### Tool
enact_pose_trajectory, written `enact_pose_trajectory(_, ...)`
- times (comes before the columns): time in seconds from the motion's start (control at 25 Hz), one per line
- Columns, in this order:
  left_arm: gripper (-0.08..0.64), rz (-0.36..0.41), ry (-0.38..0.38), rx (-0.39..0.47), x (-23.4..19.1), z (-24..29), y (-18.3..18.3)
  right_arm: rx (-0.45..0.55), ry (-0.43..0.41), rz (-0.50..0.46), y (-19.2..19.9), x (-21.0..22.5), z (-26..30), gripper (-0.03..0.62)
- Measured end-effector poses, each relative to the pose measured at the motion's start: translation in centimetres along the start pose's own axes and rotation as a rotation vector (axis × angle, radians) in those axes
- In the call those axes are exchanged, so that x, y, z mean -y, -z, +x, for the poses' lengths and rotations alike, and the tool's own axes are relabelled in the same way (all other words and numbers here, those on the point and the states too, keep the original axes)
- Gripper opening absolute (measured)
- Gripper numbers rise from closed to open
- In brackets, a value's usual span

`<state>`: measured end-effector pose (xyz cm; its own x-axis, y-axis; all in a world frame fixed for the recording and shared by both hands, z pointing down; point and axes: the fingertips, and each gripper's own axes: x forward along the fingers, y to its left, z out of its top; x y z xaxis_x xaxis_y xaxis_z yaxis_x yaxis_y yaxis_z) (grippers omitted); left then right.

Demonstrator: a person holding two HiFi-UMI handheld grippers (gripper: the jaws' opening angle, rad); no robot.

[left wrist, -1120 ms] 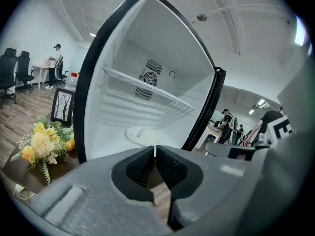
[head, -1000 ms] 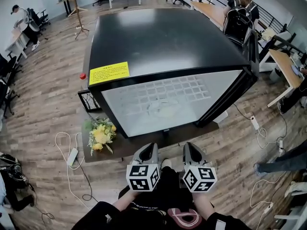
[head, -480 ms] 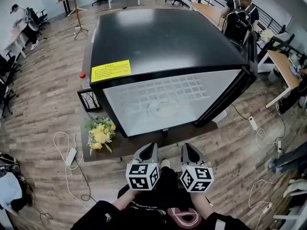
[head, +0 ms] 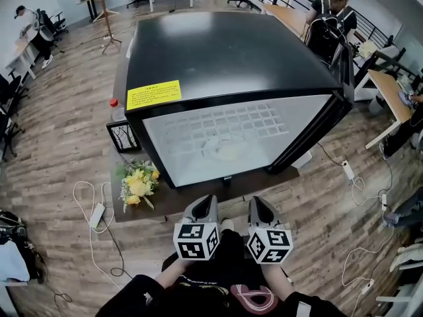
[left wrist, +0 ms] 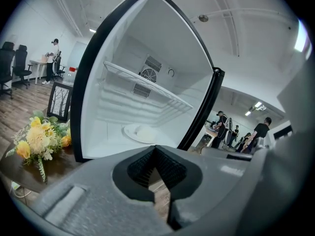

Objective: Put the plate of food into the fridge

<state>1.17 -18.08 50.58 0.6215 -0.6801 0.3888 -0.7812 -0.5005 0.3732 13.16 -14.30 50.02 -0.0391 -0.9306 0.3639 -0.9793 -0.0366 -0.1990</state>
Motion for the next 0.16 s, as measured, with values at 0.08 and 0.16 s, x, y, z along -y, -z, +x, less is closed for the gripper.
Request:
enact_pose_trajectory(0.08,0.008,0.001,-0.002,-0.002,0.05,0.0,0.02,-0.001,-0.001,0.0,0.03,0.04,0.0,0.008)
enact_pose_trajectory(0.16,0.008,0.002,-0.005,-0.004,0.1,-0.01,0.03,-0.002,-0.003,0.0,0.04,0.05,0.02,0.008)
